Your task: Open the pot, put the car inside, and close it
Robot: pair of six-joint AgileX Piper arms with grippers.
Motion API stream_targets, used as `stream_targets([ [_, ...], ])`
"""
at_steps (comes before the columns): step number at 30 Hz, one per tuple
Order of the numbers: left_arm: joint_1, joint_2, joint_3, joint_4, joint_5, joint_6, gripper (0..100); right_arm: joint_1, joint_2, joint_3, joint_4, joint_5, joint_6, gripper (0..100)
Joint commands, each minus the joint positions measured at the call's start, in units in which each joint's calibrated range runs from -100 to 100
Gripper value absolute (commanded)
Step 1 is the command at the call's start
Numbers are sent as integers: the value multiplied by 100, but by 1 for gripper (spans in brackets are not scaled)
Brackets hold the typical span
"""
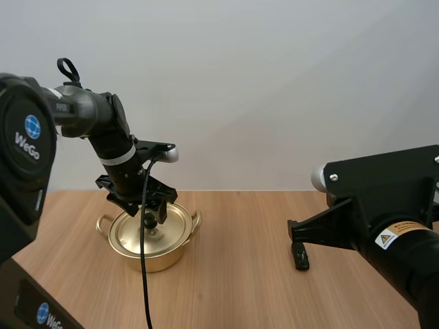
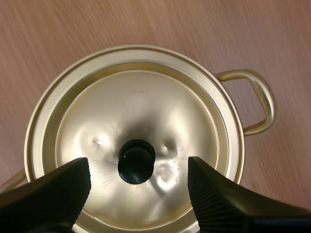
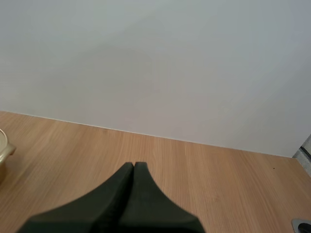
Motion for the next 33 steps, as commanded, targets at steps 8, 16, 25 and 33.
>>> stream_targets([
  [8, -1, 124, 19, -4, -82, -2, 94, -5, 6, -2, -4, -5, -1, 0],
  [16, -1, 124, 19, 7, -275, -2, 83, -5, 6, -2, -4, -5, -1, 0],
  [25, -1, 134, 33, 7, -272, 36, 49, -5, 6, -2, -4, -5, -1, 0],
  [33, -1, 213, 345, 7, -649, 75, 50, -5, 6, -2, -4, -5, -1, 0],
])
